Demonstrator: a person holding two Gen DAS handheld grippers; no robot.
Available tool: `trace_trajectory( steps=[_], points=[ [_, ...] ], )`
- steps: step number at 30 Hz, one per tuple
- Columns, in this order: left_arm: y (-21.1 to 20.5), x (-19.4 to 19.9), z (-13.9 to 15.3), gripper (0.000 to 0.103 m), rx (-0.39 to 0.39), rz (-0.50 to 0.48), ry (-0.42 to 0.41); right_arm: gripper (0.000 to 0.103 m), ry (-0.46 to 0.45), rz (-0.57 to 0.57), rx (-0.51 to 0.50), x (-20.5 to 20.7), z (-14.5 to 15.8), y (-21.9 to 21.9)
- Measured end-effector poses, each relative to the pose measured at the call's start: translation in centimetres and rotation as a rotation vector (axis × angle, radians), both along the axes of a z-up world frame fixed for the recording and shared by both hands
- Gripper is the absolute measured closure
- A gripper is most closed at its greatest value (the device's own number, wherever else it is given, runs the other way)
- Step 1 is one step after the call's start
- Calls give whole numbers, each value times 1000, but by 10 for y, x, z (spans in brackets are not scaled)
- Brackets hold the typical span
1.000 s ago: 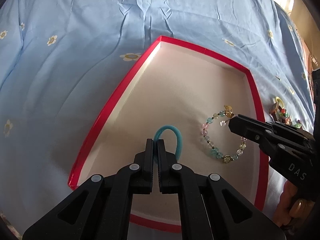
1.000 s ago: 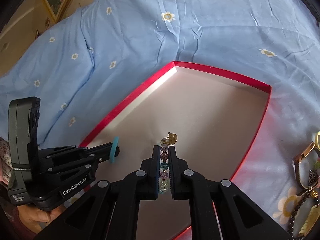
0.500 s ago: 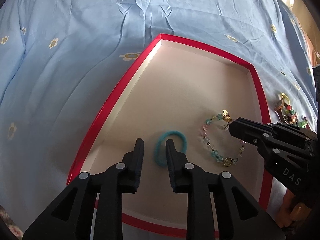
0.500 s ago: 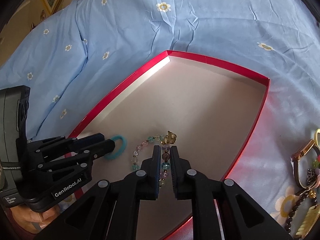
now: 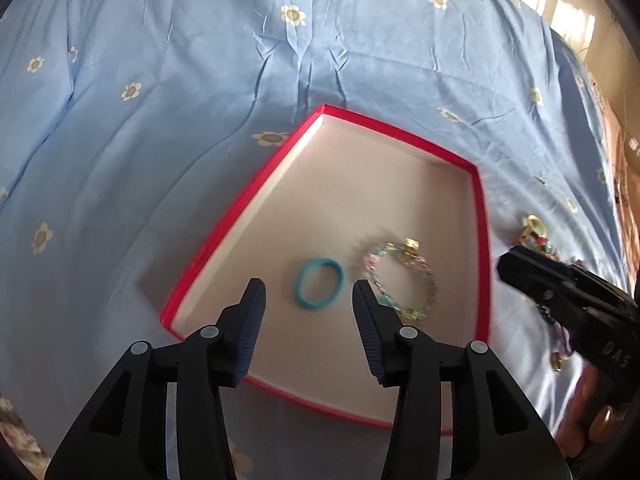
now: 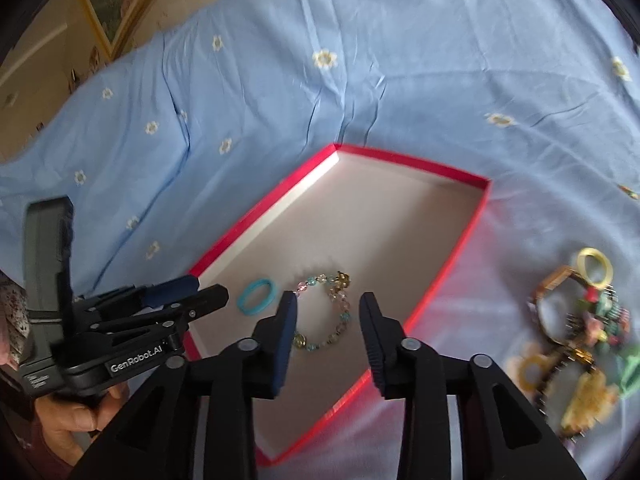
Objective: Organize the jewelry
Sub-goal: 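Carry both items into the red box and open both grippers, then grasp the gold watch with the left gripper while the right gripper grasps the pink clip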
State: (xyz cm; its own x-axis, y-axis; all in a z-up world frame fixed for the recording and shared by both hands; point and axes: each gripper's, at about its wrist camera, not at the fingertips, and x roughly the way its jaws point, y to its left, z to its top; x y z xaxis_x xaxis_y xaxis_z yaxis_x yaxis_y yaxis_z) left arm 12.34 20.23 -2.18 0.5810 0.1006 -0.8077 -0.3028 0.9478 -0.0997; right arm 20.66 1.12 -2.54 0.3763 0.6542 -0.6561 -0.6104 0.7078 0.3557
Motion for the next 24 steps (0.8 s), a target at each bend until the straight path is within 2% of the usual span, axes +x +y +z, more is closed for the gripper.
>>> trace_trajectory(
  steps=[5,9,24],
  points=[
    [-16,-11,5,57,-37,-15,-14,58,-33,-73,29,-10,15,-38],
    [-34,-12,9,52,-45,-45,-18,57,-48,-124,21,-16,20,-69],
    [-92,-1,8,52,-49,-169,4,56,-17,-290,-20,-28,4,-163]
  ],
)
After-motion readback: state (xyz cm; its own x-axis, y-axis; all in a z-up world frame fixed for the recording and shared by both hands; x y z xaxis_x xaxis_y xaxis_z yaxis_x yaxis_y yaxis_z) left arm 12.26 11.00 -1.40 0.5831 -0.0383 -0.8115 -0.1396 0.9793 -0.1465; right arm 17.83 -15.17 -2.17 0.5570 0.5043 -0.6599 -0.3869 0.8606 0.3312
